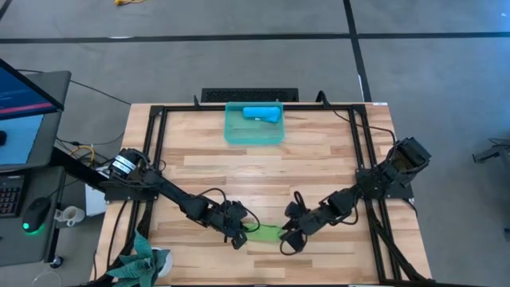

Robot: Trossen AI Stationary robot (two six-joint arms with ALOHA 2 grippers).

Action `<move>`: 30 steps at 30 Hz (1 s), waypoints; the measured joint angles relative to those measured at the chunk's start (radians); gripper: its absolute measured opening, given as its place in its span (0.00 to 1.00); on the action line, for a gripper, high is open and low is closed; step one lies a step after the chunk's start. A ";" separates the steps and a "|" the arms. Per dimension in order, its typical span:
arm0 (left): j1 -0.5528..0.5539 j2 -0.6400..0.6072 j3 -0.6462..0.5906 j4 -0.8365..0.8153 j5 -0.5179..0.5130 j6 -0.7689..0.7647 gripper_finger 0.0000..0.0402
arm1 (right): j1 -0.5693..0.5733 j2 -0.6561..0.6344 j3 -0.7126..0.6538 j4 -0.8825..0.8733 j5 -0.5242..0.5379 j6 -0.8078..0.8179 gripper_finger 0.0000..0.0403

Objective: Roll microfiber towels into tight, uniform cylinder then place into a basket
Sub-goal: Put the green microfiber cloth into the blue bin

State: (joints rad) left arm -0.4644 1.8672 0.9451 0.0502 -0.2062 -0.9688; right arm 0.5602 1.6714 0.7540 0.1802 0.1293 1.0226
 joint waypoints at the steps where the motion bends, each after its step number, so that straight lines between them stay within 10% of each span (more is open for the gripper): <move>1: 0.000 0.000 0.000 0.000 0.000 0.000 0.04 | -0.001 0.000 0.000 0.000 0.016 -0.001 0.62; 30: 0.000 0.000 0.000 -0.006 -0.006 -0.001 0.04 | -0.053 0.185 0.008 0.064 -0.048 0.048 0.53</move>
State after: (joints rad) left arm -0.4644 1.8673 0.9455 0.0437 -0.2117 -0.9701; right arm 0.5068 1.8564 0.7616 0.2444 0.0817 1.0702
